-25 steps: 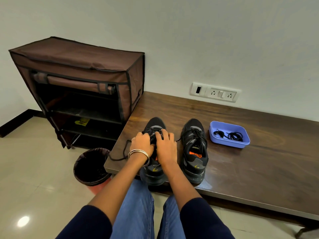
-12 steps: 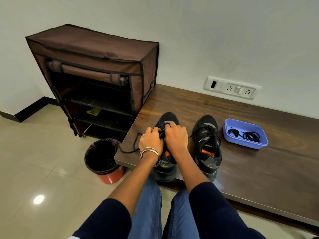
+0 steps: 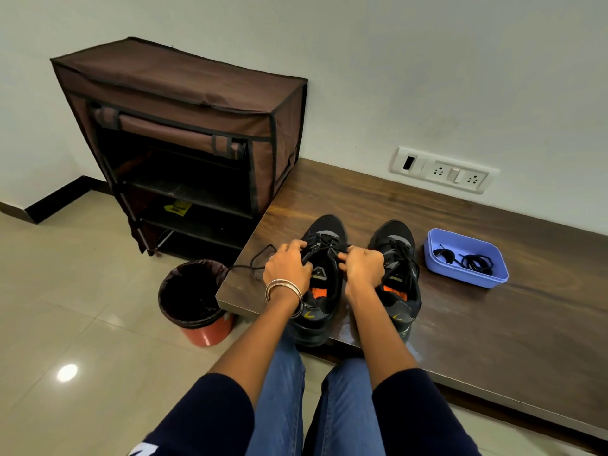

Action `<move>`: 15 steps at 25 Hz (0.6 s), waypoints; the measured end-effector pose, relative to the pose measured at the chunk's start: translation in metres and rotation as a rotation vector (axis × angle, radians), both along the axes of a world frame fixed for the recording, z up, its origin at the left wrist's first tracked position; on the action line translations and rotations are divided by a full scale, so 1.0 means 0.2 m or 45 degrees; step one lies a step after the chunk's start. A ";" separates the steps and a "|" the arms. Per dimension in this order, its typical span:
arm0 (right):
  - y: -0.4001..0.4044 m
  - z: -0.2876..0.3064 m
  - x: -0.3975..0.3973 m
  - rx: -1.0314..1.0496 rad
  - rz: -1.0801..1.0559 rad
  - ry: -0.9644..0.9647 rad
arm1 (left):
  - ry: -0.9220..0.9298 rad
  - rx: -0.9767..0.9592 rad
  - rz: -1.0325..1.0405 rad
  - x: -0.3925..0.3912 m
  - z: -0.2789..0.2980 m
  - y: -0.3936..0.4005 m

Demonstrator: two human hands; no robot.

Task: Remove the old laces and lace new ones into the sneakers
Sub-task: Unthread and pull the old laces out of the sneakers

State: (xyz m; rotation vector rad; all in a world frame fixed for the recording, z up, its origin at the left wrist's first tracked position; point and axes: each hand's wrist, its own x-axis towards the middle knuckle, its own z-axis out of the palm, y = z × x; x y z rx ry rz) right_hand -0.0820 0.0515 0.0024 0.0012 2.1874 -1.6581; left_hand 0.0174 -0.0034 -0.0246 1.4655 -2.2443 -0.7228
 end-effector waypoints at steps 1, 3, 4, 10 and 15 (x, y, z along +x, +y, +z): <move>0.00 0.03 0.01 0.112 0.091 0.191 | -0.014 -0.005 0.002 0.00 0.00 0.00; -0.01 0.05 0.02 0.407 0.406 0.756 | -0.044 -0.019 -0.006 0.00 0.00 0.00; -0.02 0.07 0.03 0.572 0.577 0.999 | -0.056 -0.023 -0.013 0.00 0.01 0.00; -0.04 0.04 0.05 1.079 0.933 1.405 | -0.068 -0.025 -0.009 0.00 0.01 0.01; 0.01 0.04 0.07 0.131 0.286 0.747 | -0.055 -0.010 0.006 0.00 0.02 0.02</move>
